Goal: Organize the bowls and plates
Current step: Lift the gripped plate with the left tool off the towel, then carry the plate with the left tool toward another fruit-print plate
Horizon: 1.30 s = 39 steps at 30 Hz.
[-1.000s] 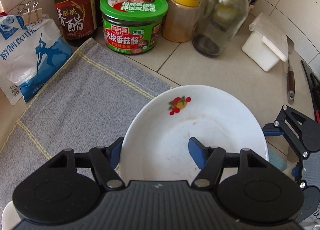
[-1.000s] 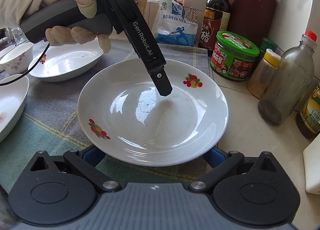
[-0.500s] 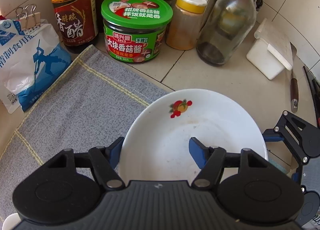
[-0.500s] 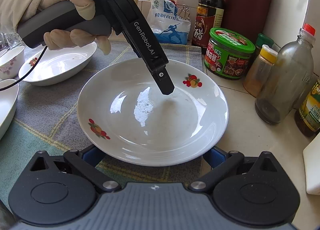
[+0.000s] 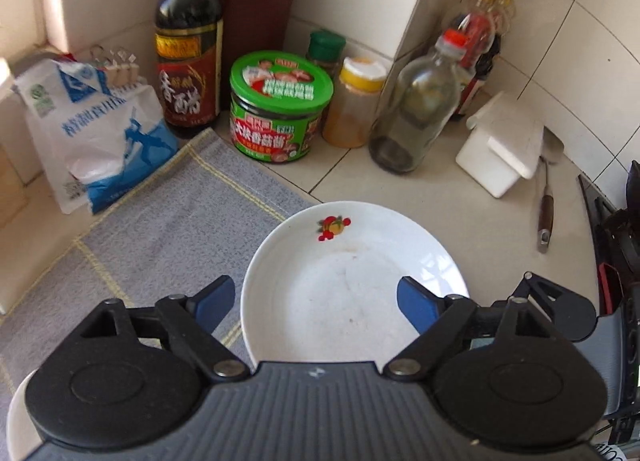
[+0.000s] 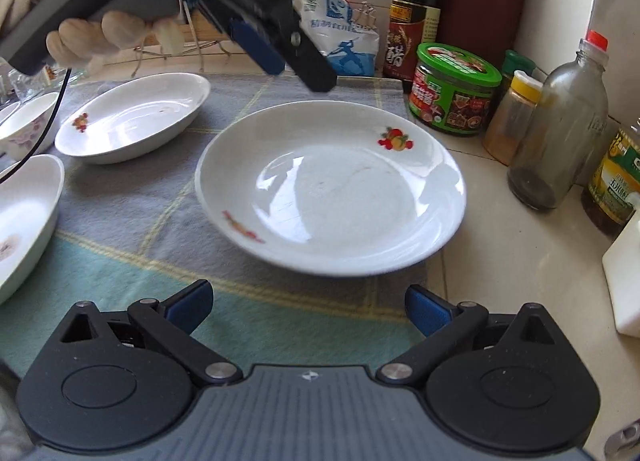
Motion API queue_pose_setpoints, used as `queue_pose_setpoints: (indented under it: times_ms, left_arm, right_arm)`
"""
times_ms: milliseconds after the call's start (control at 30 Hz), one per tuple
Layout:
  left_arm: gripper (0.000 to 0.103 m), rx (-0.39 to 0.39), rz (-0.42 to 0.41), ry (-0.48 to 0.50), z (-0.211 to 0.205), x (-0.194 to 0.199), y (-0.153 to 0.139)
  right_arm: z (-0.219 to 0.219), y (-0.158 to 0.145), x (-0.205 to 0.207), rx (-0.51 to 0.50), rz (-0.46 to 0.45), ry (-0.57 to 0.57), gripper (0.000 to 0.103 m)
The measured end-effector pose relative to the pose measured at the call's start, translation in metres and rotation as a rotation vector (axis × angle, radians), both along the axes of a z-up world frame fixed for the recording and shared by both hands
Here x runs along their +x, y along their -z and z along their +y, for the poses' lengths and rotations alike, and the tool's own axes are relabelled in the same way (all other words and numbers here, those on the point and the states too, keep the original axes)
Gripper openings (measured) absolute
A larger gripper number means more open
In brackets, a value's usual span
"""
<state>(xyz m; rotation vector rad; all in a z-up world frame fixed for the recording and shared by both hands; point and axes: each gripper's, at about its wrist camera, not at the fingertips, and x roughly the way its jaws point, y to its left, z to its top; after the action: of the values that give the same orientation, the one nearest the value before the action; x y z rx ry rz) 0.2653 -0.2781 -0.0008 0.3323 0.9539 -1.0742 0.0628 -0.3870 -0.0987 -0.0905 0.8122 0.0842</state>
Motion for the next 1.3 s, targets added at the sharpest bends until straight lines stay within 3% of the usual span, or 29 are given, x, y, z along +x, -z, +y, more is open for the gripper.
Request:
queue_pose_setpoints:
  times_ms: [167,300,467,567,767,933,1300]
  left_arm:
    - [0.094,-0.082,0.003,-0.036,0.038,-0.020,-0.028]
    - [0.099,-0.128,-0.067,-0.096,0.074,-0.039,-0.042]
    - [0.100,-0.141,-0.152,-0.190,0.120,-0.059,-0.043]
    - [0.100,-0.145,-0.145,-0.236,0.151,-0.068,-0.038]
    - [0.100,-0.097,-0.137,-0.297,0.207,-0.086,-0.030]
    - [0.100,-0.039,-0.177,-0.318,0.245,-0.108,-0.022]
    - [0.100,0.012,-0.149,-0.322,0.283,-0.126,-0.005]
  right_arm:
    - [0.023,-0.004,-0.011,0.017,-0.011,-0.036,0.103]
    - [0.049,-0.005,-0.016,0.014,-0.016,-0.083,0.103]
    - [0.084,-0.005,-0.026,0.025,-0.014,-0.139,0.103]
    - [0.104,-0.002,-0.033,0.015,0.007,-0.168,0.103]
    - [0.137,0.004,-0.050,-0.005,0.014,-0.201,0.103]
    - [0.159,0.003,-0.061,-0.003,-0.007,-0.226,0.103]
    - [0.202,0.014,-0.064,0.004,-0.043,-0.304,0.103]
